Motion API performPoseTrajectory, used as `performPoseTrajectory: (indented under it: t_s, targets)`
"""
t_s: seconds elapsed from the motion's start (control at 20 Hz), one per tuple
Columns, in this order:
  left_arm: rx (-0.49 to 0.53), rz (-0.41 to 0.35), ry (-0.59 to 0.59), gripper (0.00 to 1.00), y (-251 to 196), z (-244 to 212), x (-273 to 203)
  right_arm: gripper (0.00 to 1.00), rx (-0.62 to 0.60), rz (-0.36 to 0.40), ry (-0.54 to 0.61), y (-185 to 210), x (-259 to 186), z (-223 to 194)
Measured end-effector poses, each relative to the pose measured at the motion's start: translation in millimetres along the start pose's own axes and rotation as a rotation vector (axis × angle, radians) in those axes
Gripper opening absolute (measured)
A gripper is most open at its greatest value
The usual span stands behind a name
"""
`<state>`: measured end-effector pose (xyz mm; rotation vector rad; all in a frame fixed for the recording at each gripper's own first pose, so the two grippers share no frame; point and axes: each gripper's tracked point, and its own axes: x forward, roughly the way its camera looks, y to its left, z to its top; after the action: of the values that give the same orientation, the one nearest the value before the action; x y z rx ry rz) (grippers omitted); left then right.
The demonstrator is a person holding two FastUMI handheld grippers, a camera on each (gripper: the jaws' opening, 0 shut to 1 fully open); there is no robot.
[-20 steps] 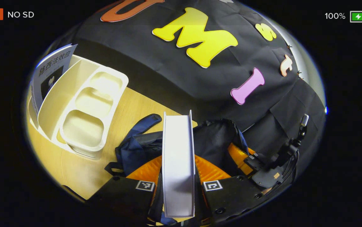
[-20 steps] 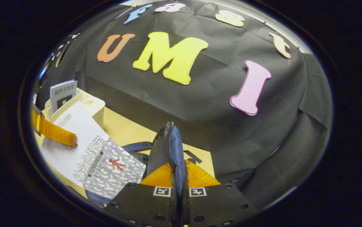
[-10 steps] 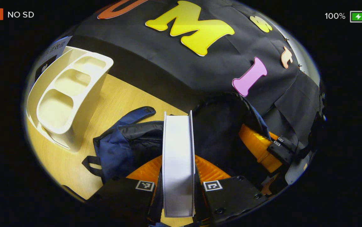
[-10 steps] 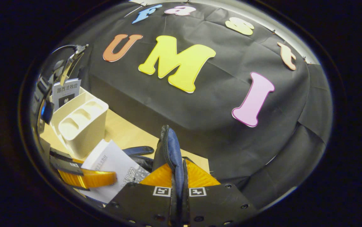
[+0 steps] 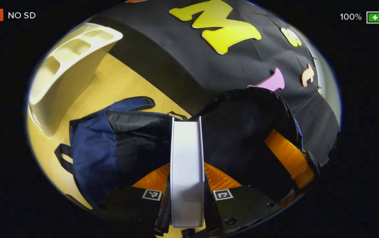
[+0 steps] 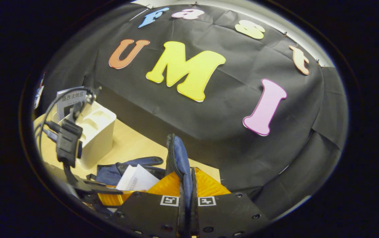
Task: Open the schoolbag, grab two books from the bookshelf and put them into the schoolbag.
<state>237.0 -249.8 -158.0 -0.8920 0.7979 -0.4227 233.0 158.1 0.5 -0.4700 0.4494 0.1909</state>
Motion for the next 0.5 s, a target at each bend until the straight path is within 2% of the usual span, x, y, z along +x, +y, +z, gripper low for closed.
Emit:
performPoseTrajectory:
  t_s: [0.3, 0.35, 0.45, 0.5]
  targets:
    - [-0.155, -0.109, 0.0, 0.42, 22, -21, 50, 0.06, 0.0, 0.026, -0.003, 13, -3, -4]
    - [-0.172, -0.103, 0.008, 0.47, 30, -25, 56, 0.06, 0.002, 0.025, -0.004, 14, -2, -6]
    - [-0.147, -0.05, 0.001, 0.39, 52, -30, 65, 0.06, -0.005, 0.026, 0.004, 17, 3, -14]
    - [-0.118, -0.008, 0.018, 0.47, 66, -36, 66, 0.06, -0.006, 0.031, 0.005, 19, 4, -17]
